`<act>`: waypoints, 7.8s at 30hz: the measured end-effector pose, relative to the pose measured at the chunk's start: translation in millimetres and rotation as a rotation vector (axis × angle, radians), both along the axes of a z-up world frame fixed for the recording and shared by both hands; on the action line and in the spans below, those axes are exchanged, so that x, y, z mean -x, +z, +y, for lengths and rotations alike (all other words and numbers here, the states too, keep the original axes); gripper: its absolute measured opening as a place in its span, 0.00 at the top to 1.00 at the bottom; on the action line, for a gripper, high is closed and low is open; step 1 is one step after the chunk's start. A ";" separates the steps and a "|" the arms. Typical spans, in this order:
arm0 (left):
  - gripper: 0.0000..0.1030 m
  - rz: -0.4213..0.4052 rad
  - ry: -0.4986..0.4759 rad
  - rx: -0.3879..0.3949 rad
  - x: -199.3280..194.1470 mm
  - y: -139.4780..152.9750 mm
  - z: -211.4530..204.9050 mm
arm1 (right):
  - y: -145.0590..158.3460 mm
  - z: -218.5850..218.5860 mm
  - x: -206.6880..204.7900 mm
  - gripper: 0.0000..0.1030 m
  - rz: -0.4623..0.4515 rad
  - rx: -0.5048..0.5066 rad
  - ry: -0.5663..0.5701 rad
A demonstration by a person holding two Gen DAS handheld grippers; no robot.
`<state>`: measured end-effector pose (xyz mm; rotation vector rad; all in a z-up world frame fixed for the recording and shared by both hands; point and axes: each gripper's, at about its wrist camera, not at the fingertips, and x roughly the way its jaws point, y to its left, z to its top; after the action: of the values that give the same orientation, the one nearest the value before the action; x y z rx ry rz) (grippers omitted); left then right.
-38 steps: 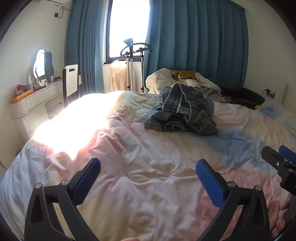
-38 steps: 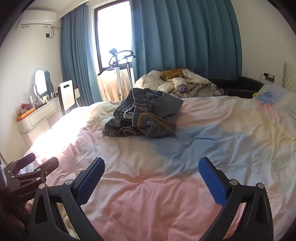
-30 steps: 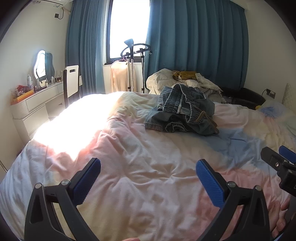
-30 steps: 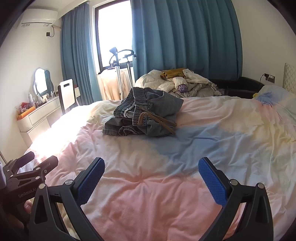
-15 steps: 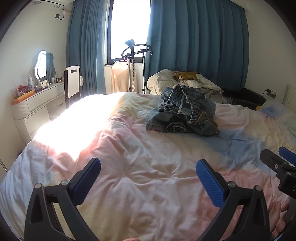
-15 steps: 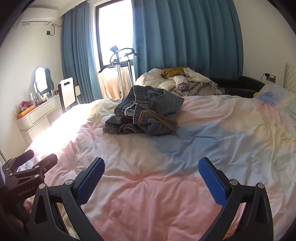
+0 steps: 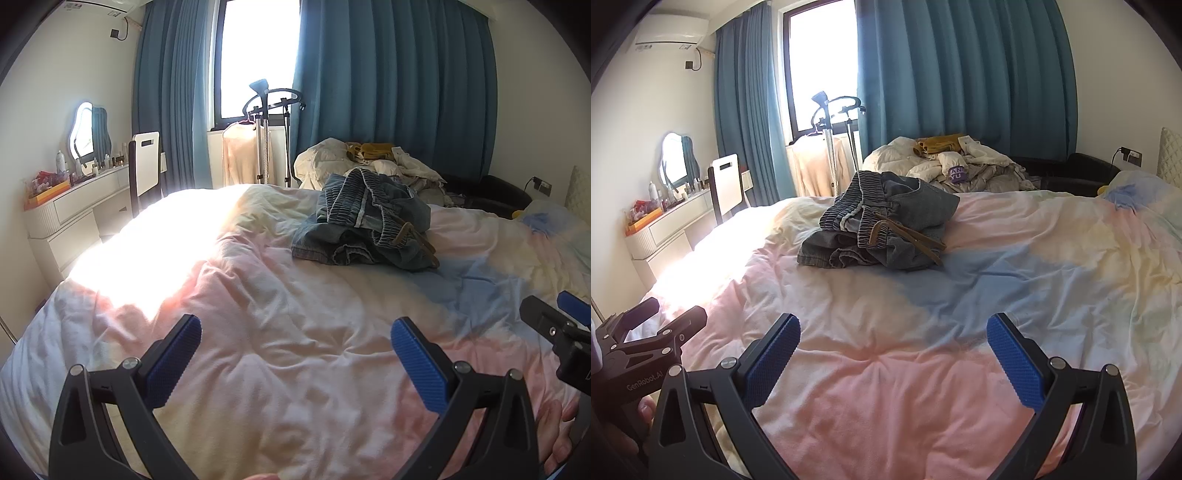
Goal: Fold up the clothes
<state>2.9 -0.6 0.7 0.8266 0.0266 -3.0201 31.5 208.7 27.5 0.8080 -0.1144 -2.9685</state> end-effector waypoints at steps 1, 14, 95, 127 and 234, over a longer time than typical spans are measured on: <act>0.00 0.000 0.000 0.001 -0.1 -0.1 0.4 | 0.1 0.0 0.0 0.00 0.000 0.000 0.000; 0.00 -0.001 0.000 0.004 0.5 0.3 0.8 | 1.0 0.5 -0.5 0.00 0.003 0.001 0.002; 0.90 -0.140 -0.434 -0.216 128.1 -1.4 107.2 | -17.7 110.0 98.3 0.00 0.053 0.585 0.014; 0.73 -0.228 -0.217 -0.598 162.6 -55.7 0.2 | -129.8 151.5 172.2 0.00 -0.171 0.726 -0.292; 0.73 -0.236 -0.199 -0.333 239.1 -81.2 12.1 | -79.3 106.1 185.5 0.83 -0.103 0.460 -0.220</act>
<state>-236.2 11.6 -80.4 1.2773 0.4845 -3.1215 -154.0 314.8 -51.8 0.9259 -0.9054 -2.8985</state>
